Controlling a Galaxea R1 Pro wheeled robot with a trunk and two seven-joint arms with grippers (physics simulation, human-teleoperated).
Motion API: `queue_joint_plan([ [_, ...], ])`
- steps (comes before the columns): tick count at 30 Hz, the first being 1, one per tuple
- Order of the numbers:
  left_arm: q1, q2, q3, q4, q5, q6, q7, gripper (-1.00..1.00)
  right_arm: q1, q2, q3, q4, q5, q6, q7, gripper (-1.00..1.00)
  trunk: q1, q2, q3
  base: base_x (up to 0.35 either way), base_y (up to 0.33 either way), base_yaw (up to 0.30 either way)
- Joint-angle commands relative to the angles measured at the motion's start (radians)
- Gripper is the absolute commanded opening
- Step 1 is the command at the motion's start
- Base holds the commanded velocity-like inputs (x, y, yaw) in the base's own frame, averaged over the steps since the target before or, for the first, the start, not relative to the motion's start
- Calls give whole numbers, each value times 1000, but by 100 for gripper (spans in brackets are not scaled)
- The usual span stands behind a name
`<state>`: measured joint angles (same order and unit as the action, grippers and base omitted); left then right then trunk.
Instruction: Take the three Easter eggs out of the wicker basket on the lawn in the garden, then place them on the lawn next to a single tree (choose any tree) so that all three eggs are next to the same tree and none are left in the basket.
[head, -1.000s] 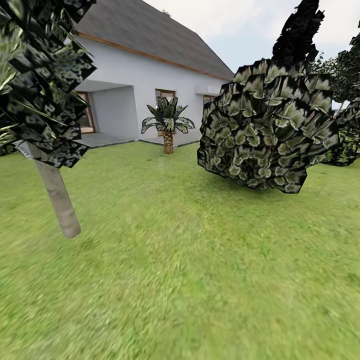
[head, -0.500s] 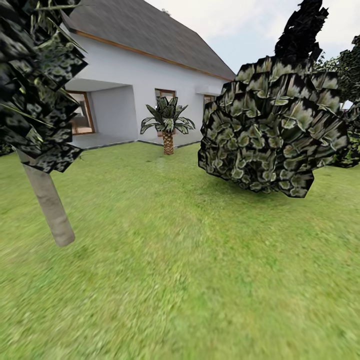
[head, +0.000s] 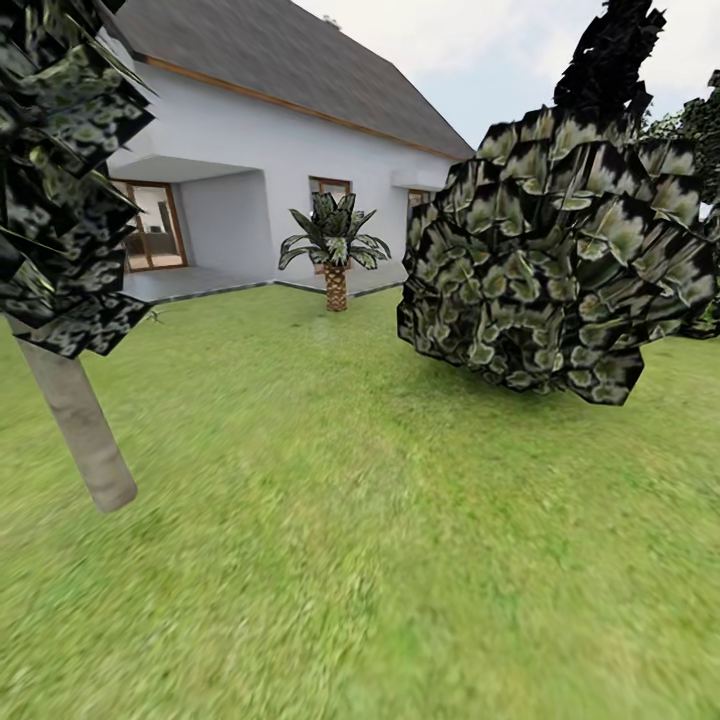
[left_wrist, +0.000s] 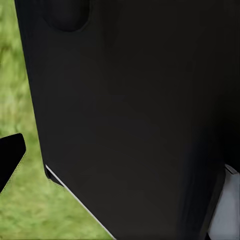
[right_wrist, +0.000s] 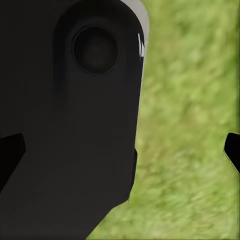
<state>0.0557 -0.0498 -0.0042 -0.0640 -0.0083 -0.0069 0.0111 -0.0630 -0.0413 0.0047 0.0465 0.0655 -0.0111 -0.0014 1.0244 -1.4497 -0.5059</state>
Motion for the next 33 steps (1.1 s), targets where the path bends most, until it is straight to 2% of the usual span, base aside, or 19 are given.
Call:
queue_joint_plan([
  [1,1,0,0,-2,-1,-1,1,100,-1,0,0,3,7,-1,0,100,1,0,-1,333,0,5],
  [8,0,0,0,-2,-1,-1,1,100,-1,0,0,3,7,-1,0,100,1,0,-1,333,0,156],
  [33,0,-6,0,-2,-2,-1,1,100,-1,-2,0,3,8,-1,0,100,1,0,-1,334,0,52],
])
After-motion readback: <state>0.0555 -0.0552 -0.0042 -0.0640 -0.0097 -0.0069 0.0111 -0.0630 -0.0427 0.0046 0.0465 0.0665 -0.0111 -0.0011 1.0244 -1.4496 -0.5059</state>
